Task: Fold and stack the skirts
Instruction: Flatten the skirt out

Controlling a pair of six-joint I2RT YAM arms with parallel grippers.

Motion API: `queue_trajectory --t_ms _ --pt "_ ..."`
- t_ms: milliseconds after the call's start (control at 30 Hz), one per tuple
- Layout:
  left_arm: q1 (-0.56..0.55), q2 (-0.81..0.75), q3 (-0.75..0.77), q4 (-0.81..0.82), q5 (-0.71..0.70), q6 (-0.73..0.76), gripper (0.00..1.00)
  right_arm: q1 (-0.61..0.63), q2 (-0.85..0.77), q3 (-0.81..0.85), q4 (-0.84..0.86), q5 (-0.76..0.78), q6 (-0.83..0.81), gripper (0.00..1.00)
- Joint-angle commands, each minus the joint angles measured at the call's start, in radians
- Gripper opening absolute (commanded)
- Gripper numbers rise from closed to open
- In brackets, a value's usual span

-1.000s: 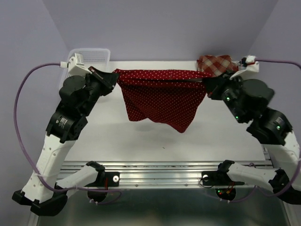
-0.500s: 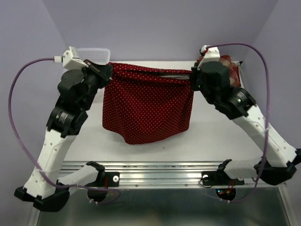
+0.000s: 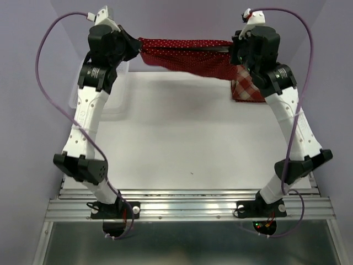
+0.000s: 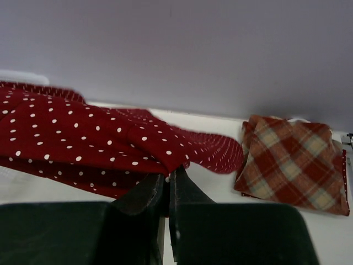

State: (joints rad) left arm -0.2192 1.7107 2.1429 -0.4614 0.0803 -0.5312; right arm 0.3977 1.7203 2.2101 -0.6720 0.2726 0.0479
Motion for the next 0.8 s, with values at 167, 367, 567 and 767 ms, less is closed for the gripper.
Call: queue_trajectory --t_ms 167,367,567,767 --pt "0.024 -0.411 -0.872 0.380 0.010 -0.010 0.00 -0.022 -0.372 -0.854 0.201 -0.082 0.108 0.09" --pt "0.011 -0.535 -1.411 0.389 0.032 -0.137 0.33 -0.011 -0.634 -1.355 0.186 -0.274 0.346 0.36" --pt "-0.029 -0.761 -1.580 0.245 -0.031 -0.202 0.99 -0.011 -0.924 -1.482 0.039 -0.395 0.411 1.00" --pt "-0.037 -0.921 -1.486 0.201 -0.001 -0.202 0.99 -0.011 -0.970 -1.388 0.032 -0.349 0.429 1.00"
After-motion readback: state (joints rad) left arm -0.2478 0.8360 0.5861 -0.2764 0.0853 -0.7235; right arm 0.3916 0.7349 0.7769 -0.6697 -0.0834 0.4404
